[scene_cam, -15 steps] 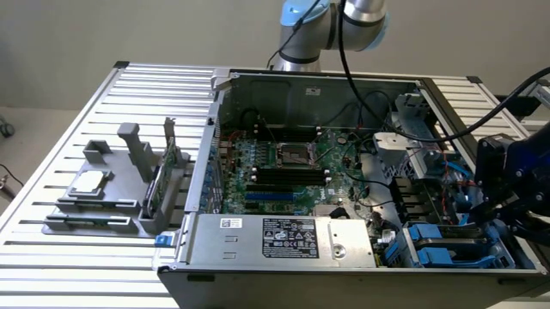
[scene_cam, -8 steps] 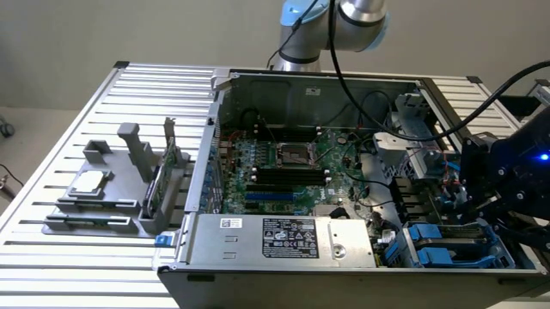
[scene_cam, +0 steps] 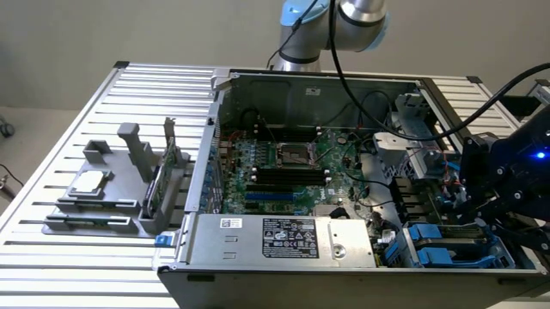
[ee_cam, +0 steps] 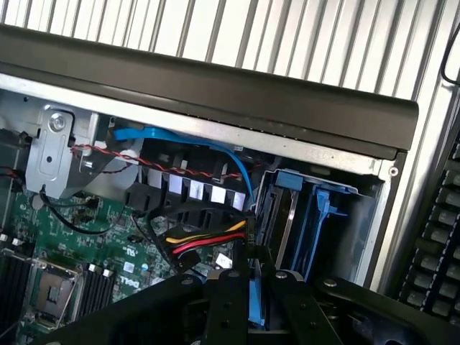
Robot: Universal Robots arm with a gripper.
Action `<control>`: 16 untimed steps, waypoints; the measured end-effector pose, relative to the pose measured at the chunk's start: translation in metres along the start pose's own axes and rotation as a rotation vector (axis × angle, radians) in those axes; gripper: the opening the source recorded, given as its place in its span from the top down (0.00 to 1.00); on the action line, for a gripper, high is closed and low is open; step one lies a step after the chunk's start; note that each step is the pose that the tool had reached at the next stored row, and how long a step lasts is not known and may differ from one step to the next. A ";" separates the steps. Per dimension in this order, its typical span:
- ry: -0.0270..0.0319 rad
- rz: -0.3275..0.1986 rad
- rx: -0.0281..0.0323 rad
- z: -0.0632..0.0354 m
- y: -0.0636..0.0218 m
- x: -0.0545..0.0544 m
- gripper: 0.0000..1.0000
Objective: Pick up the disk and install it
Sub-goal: 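Insert the first disk wire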
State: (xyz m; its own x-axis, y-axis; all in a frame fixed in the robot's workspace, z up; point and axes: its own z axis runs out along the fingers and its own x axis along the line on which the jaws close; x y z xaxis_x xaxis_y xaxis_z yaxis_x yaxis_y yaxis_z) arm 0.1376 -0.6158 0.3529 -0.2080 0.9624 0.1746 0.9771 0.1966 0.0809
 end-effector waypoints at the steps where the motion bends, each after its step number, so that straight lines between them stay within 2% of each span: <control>1: -0.0018 0.008 -0.0011 0.0003 0.0000 0.000 0.84; 6: -0.0154 0.043 -0.0053 0.0041 -0.0003 -0.001 0.84; 9: -0.0275 0.057 -0.0048 0.0057 -0.0005 -0.001 0.84; 12: -0.0441 0.064 0.0005 0.0060 -0.0006 -0.001 0.84; 13: -0.0478 0.067 0.0032 0.0060 -0.0005 -0.001 0.84; 16: -0.0513 0.080 0.0125 0.0061 -0.0004 -0.001 0.84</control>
State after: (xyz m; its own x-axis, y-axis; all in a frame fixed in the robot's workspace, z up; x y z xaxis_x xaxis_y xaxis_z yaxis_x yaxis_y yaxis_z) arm 0.1377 -0.6157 0.3467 -0.1268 0.9834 0.1295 0.9911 0.1204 0.0563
